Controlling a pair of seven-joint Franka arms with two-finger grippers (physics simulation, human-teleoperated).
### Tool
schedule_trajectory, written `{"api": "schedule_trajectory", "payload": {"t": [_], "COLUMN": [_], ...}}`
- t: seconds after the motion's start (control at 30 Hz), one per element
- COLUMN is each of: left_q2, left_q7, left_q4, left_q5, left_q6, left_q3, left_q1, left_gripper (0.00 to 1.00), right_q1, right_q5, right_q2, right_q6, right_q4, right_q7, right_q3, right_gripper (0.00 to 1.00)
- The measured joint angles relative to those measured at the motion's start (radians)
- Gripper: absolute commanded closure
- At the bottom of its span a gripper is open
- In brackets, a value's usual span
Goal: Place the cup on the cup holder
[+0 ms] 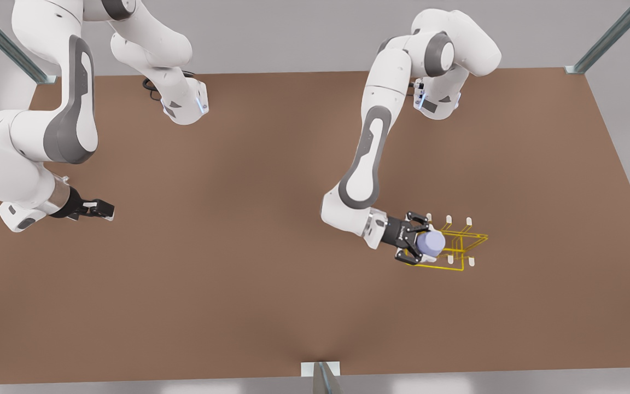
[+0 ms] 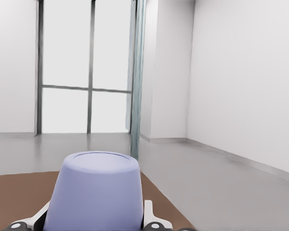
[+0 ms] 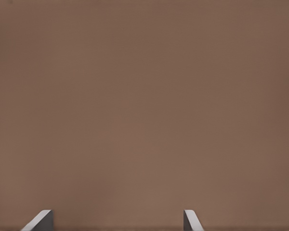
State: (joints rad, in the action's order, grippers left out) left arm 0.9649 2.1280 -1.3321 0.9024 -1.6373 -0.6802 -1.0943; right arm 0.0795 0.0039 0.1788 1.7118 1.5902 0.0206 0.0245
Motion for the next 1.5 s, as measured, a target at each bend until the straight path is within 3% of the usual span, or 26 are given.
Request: {"api": "schedule_trajectory", "payload": {"t": [0.3, 1.27, 1.33, 1.37, 1.5], "left_q2": [0.068, 0.086, 0.087, 0.087, 0.083], "left_q7": [-0.021, -0.031, -0.029, -0.028, -0.025], "left_q4": [0.097, 0.008, 0.007, 0.007, 0.006], "left_q5": [0.0, -0.012, -0.014, -0.014, -0.012], "left_q6": [-0.019, -0.061, -0.064, -0.065, -0.066], "left_q3": [0.002, 0.022, 0.023, 0.023, 0.021], "left_q1": [0.073, 0.109, 0.109, 0.11, 0.11], "left_gripper": [0.27, 0.27, 0.24, 0.0, 0.0], "right_q1": [-0.001, 0.008, 0.008, 0.008, 0.007], "right_q5": [0.0, 0.0, 0.0, 0.0, 0.0], "right_q2": [0.0, 0.0, 0.0, 0.0, 0.0], "right_q6": [-0.001, -0.004, -0.004, -0.004, -0.005], "right_q4": [0.0, 0.004, 0.004, 0.004, 0.004], "right_q7": [0.0, 0.002, 0.002, 0.002, 0.003], "right_q3": [0.0, 0.0, -0.001, -0.001, -0.001], "right_gripper": [0.0, 0.0, 0.0, 0.0, 0.0]}}
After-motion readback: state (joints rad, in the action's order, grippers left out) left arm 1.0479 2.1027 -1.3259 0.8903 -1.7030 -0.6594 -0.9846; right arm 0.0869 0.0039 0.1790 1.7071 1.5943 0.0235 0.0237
